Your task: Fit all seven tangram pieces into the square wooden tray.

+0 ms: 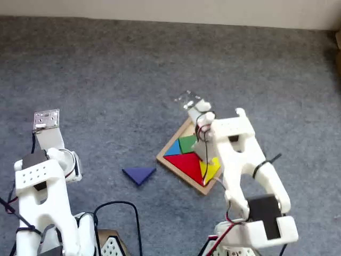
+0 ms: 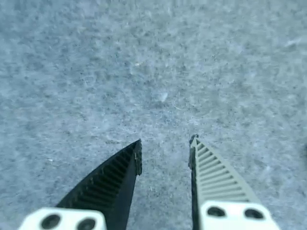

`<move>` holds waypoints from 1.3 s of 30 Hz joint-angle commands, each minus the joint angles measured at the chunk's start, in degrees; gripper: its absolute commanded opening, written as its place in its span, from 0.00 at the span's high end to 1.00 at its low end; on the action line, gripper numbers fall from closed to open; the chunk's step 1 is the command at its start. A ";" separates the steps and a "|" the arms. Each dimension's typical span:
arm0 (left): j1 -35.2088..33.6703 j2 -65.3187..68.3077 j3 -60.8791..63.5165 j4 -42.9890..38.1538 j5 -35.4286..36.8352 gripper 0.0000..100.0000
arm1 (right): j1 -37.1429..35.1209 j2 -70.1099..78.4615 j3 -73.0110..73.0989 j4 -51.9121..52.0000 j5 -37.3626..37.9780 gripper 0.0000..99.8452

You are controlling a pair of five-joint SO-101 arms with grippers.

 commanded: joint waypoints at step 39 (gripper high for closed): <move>2.51 -1.10 0.57 -1.05 0.53 0.83 | -1.45 4.79 -6.29 -4.88 0.79 0.99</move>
